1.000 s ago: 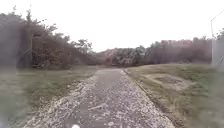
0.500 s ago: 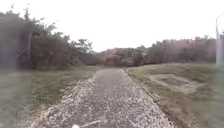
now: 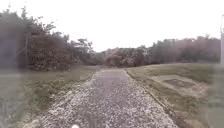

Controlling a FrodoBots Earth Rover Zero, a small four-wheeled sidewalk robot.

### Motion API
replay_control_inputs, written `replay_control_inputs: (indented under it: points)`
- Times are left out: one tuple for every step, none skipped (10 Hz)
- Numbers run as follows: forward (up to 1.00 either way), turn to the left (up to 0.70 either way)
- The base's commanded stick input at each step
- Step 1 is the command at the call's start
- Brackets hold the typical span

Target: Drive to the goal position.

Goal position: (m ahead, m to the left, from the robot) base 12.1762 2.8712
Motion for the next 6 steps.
replay_control_inputs:
  points:
    - [0.7,0.0]
    - [0.7,0.0]
    - [0.7,0.0]
    - [0.7,0.0]
    - [0.7,0.0]
    - [0.7,0.0]
